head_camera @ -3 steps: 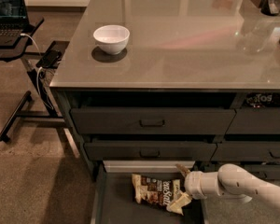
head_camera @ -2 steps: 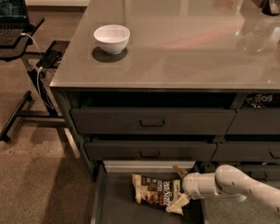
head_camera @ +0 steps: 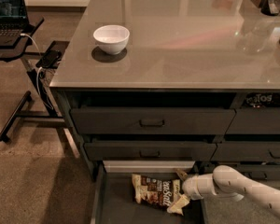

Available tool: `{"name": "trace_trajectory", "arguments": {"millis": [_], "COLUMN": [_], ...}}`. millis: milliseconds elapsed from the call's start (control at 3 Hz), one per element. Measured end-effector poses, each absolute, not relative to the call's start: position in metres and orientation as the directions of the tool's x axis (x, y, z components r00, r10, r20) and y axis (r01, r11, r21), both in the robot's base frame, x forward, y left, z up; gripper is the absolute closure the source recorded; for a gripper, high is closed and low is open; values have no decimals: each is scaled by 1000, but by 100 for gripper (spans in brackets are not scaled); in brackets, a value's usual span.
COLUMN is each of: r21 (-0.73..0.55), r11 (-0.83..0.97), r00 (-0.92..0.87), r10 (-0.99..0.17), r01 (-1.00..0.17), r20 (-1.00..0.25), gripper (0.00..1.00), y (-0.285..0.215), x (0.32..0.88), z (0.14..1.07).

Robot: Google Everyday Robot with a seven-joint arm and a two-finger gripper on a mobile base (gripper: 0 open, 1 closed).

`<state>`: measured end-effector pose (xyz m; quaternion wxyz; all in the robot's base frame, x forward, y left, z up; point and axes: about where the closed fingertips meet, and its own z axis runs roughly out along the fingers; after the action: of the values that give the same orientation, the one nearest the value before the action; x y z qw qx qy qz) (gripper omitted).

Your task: Pick brown chip bag from bottom drawer and place on counter

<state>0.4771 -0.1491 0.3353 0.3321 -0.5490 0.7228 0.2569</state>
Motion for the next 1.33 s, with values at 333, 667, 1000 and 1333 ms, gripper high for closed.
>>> {"name": "trace_trajectory", "arguments": {"millis": [333,667,1000,1333], "r21": [17,11,7,-20], "r11": [271,277,279,283], "r00": [-188,-185,-179,-157], "r10": [-617,-611,-595,-587], "r01": [-962,-961,-960,-959], "r20": [-764,-770,-784,-794], "gripper": [0,0,0,0], "y": [-143,-135,-127,-118], "x": [478,481,480,484], "z": [310,267,228,205]}}
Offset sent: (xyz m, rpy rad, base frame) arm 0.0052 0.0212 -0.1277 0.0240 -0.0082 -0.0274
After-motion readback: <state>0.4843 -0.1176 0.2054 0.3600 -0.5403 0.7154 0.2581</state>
